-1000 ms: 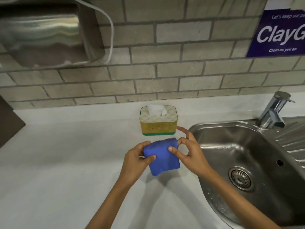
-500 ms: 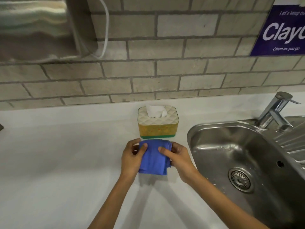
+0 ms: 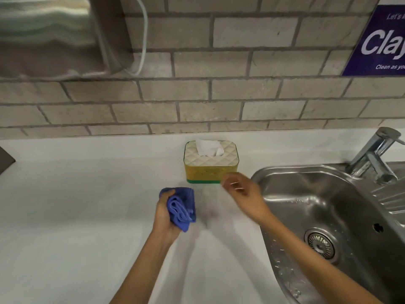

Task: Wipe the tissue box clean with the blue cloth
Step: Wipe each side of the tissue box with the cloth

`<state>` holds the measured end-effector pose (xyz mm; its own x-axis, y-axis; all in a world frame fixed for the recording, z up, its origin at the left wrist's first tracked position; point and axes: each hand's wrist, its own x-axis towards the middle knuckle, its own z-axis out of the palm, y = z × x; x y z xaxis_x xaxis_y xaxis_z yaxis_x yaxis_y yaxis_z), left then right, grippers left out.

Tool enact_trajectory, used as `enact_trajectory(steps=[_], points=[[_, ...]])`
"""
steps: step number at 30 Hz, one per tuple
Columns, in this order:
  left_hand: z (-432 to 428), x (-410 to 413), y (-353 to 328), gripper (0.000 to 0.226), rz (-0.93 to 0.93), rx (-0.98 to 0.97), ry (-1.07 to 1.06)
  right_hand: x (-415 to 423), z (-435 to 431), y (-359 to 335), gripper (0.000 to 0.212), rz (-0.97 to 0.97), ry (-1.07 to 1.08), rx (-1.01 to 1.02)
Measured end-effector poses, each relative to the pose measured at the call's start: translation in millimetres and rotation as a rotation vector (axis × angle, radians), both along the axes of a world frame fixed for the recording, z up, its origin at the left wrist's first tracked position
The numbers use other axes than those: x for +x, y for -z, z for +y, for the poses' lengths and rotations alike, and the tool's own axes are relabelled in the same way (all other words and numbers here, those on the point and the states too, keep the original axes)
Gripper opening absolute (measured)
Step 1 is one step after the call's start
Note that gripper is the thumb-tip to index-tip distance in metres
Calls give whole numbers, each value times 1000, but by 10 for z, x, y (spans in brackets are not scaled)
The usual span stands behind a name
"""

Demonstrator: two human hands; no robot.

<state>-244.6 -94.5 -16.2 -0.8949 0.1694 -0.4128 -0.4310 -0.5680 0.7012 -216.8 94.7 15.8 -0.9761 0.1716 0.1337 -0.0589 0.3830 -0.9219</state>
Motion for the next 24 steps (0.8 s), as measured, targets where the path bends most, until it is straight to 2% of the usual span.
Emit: enact_trajectory(steps=[1, 3, 6, 8, 11, 16, 19, 24], points=[[-32, -115, 12, 36, -2, -33, -30, -107, 162, 29, 14, -3, 95, -53], [-94, -375, 40, 36, 22, -131, -93, -323, 430, 105, 27, -55, 199, -103], [-127, -740, 106, 36, 120, -321, -107, -608, 642, 270, 46, -170, 194, -88], [-108, -938, 150, 29, 127, -415, -117, -753, 674, 354, 51, -229, 173, -167], [4, -1179, 170, 19, 76, -488, -130, -896, 653, 423, 52, -264, 136, -151], [186, -1410, 173, 15, 29, -541, -95, -938, 602, 523, 36, -155, 89, -117], [255, -1410, 165, 9, 28, -562, -82, -881, 559, 527, 41, -96, 70, -103], [252, -1228, 178, 13, 43, -586, -84, -654, 448, 506, 46, -11, 100, -115]])
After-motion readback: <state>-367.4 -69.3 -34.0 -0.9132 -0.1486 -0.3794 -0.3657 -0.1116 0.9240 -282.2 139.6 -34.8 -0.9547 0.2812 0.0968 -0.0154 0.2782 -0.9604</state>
